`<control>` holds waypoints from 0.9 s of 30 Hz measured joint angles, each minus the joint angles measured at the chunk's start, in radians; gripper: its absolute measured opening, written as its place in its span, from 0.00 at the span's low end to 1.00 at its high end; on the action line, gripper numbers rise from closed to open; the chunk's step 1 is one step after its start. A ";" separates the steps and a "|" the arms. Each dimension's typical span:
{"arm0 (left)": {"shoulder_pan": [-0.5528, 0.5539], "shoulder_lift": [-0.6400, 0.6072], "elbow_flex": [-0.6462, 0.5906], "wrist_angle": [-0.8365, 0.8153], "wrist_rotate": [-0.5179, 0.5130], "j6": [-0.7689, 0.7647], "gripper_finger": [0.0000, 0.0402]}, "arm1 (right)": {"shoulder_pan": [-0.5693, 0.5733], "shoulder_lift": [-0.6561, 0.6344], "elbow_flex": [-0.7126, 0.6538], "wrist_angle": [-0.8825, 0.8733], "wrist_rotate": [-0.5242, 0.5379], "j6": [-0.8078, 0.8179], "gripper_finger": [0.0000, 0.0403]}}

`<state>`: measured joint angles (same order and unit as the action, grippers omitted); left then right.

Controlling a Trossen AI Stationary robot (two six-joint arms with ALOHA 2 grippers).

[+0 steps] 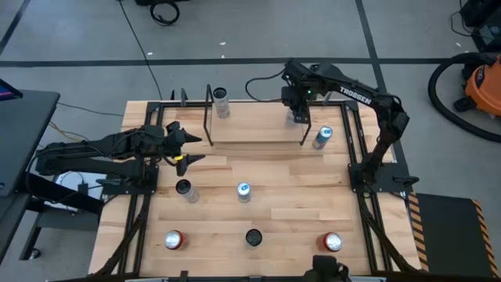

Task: Place canned beverage on shelf
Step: Put the top white blue soda can on the shelf

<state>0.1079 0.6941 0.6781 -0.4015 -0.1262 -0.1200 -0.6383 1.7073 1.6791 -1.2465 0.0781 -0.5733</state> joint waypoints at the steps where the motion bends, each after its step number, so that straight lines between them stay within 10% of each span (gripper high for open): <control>1: 0.000 0.000 0.000 0.000 0.000 0.000 0.78 | -0.011 0.000 0.000 0.008 -0.006 -0.018 0.69; 27: 0.000 0.000 0.000 0.000 0.000 -0.005 0.78 | -0.102 0.003 -0.002 0.070 -0.153 -0.207 0.70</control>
<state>0.1078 0.6938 0.6781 -0.4011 -0.1264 -0.1246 -0.7407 1.7103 1.6772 -1.1767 -0.0748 -0.7802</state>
